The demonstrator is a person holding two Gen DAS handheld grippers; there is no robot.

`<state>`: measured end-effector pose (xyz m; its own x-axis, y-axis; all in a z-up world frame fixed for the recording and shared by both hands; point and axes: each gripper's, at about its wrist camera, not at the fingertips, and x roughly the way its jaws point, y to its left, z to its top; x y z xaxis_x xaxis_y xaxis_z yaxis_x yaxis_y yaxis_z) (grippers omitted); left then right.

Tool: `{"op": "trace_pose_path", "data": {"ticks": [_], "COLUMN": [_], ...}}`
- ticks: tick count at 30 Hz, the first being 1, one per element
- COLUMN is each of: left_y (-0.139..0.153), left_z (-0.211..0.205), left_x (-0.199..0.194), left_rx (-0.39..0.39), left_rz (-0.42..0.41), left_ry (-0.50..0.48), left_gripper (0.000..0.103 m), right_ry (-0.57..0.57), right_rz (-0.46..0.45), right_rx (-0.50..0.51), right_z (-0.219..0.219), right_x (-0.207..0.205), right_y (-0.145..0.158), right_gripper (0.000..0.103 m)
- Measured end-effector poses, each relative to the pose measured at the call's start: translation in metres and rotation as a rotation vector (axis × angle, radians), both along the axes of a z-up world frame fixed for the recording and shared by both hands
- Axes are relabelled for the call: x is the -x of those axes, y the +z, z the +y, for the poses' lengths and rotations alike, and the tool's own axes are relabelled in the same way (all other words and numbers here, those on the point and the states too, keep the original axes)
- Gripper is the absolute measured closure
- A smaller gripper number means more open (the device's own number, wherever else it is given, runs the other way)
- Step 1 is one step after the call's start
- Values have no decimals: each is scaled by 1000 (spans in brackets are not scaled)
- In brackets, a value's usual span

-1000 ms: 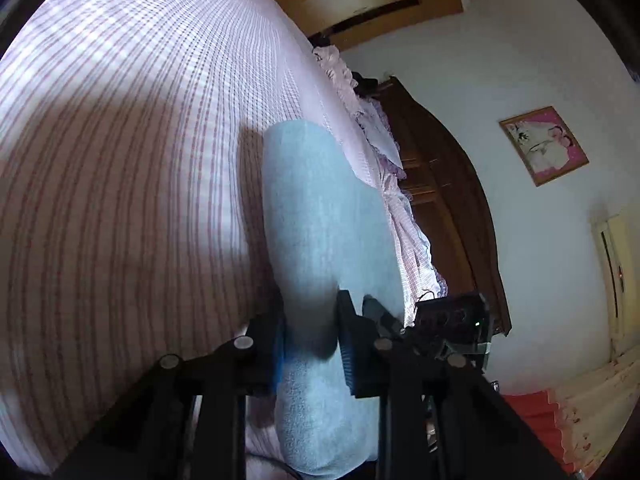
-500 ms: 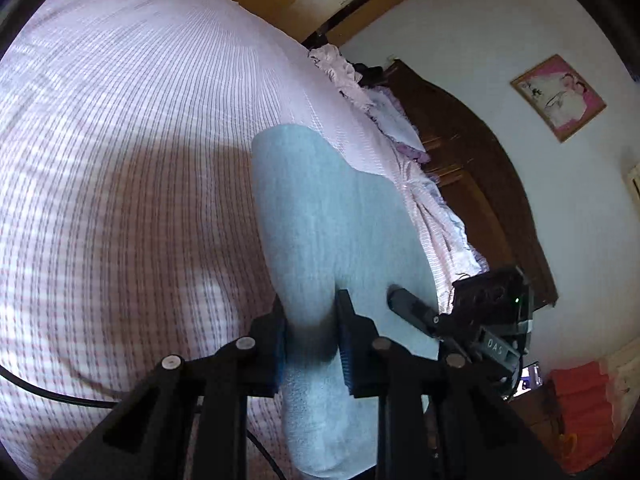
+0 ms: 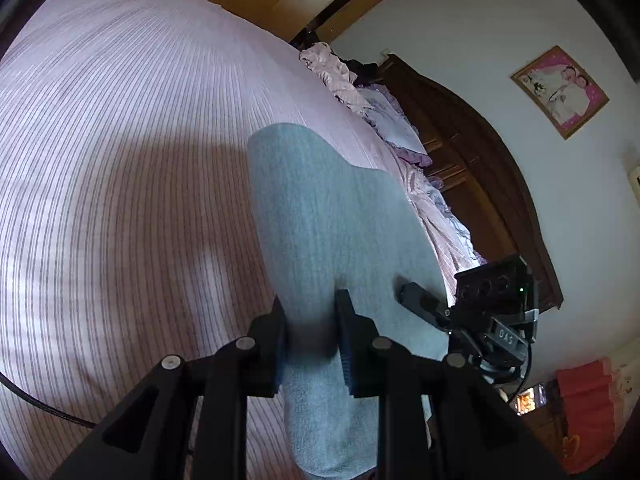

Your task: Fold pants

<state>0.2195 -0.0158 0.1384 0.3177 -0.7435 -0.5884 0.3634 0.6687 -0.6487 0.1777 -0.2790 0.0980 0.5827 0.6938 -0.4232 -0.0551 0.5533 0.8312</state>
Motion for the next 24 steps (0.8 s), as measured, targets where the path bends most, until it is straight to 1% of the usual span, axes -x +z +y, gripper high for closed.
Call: {"op": "trace_pose_path", "data": {"ticks": [3, 7, 10, 12, 15, 17, 19, 20, 22, 24], "left_y": [-3, -10, -20, -25, -30, -31, -31, -32, -40, -54], "left_z": [-10, -21, -29, -36, -44, -50, -54, -54, -54, -53], "left_x": [-27, -61, -88, -106, -130, -147, -163, -170, -186, -199], "left_rx": [-31, -53, -88, -112, -119, -129, -155, -167, -190, -208], "left_rz": [0, 15, 20, 15, 11, -2, -22, -31, -39, -22], "left_ry": [-2, -2, -5, -7, 1, 5, 9, 14, 18, 20], "left_gripper": [80, 80, 80, 80, 80, 80, 80, 80, 80, 79], "right_ry": [-4, -20, -28, -32, -38, -45, -48, -48, -46, -38], "right_rz": [12, 29, 41, 49, 38, 34, 29, 23, 32, 69], "right_rx": [-5, -14, -20, -23, -26, -33, -55, -43, 10, 86], "right_z": [-6, -11, -19, -26, -32, -34, -33, -30, -24, -20], "right_x": [-12, -48, -77, -95, -121, -134, -148, -155, -167, -176], "right_y": [-10, -16, -25, -31, -32, -33, -37, -40, -49, -68], "right_gripper": [76, 76, 76, 76, 76, 76, 76, 76, 76, 76]}}
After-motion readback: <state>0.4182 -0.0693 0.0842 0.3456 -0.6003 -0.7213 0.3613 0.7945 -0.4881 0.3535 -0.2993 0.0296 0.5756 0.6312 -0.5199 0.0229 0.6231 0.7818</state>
